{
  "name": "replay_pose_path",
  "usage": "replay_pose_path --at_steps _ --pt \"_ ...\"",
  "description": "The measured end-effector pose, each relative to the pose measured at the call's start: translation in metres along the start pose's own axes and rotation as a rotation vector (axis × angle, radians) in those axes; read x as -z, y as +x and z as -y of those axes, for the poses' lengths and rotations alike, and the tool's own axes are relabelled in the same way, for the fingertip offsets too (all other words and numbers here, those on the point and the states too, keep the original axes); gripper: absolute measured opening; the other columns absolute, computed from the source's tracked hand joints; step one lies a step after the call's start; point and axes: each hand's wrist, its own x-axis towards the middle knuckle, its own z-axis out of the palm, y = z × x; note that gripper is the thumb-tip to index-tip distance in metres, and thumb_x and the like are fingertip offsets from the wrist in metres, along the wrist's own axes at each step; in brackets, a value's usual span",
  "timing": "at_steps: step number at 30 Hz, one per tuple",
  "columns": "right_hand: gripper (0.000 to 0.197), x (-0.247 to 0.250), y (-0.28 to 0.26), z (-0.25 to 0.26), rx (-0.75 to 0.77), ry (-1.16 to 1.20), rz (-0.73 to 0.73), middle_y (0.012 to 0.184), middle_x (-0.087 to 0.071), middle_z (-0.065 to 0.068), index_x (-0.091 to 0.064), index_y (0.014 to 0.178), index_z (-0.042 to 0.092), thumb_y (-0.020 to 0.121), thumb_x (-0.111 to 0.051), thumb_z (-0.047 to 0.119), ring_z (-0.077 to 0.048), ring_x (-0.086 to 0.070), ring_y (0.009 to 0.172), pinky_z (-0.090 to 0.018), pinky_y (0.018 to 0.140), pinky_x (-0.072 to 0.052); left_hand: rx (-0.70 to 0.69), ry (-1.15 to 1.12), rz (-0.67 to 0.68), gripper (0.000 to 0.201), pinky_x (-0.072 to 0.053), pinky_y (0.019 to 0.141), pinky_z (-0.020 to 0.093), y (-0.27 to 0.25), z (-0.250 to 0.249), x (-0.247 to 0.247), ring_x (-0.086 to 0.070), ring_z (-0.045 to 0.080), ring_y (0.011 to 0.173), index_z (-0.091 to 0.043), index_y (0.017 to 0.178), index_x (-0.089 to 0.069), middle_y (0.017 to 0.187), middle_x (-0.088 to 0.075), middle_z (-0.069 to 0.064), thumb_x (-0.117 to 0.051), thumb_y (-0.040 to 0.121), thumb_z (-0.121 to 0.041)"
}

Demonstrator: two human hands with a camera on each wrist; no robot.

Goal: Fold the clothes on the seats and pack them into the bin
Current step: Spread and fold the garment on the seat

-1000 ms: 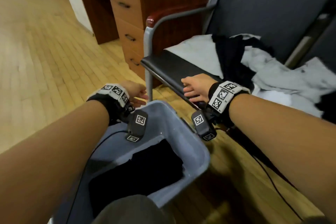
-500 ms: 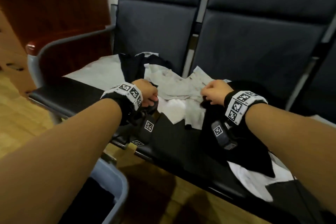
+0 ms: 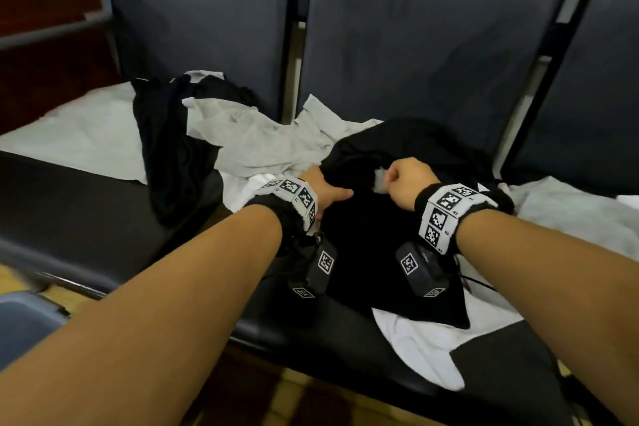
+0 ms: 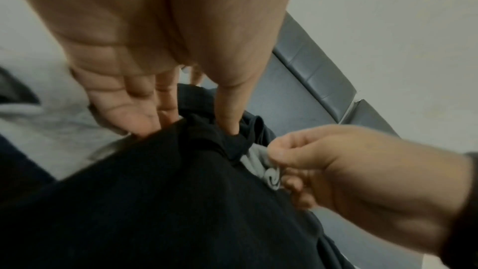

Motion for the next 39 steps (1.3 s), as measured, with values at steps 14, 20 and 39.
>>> replay_pose_path --at_steps 14,20,39 --pt "0.009 0.056 -0.038 0.007 0.173 0.341 -0.105 0.075 -0.055 0.005 -0.056 0.088 0.021 0.085 -0.065 0.022 -0.015 -0.054 0.072 -0.026 0.064 -0.043 -0.169 -0.205 -0.171 0.025 -0.046 0.047 0.014 -0.049 -0.042 0.053 -0.061 0.019 0.066 -0.012 0.073 -0.054 0.067 -0.056 0.007 -0.044 0.095 -0.005" --pt "0.077 0.069 -0.078 0.018 0.313 0.193 -0.023 0.121 -0.046 0.002 -0.043 0.142 0.033 0.075 -0.079 0.038 -0.011 -0.047 0.112 -0.025 0.096 -0.039 -0.345 -0.070 -0.202 0.026 -0.053 0.091 0.041 -0.101 -0.063 0.074 -0.061 0.026 0.093 -0.005 0.093 -0.062 0.092 -0.063 0.013 -0.045 0.098 -0.025" --pt "0.011 0.127 -0.122 0.025 0.292 -0.061 -0.237 0.076 -0.065 -0.003 -0.061 0.080 0.027 0.086 -0.052 0.023 -0.030 -0.062 0.082 -0.038 0.074 -0.053 -0.430 0.094 -0.077 0.027 -0.055 0.080 0.034 -0.171 -0.080 0.118 -0.069 0.018 0.078 -0.026 0.087 -0.071 0.081 -0.072 -0.001 -0.069 0.080 -0.052"
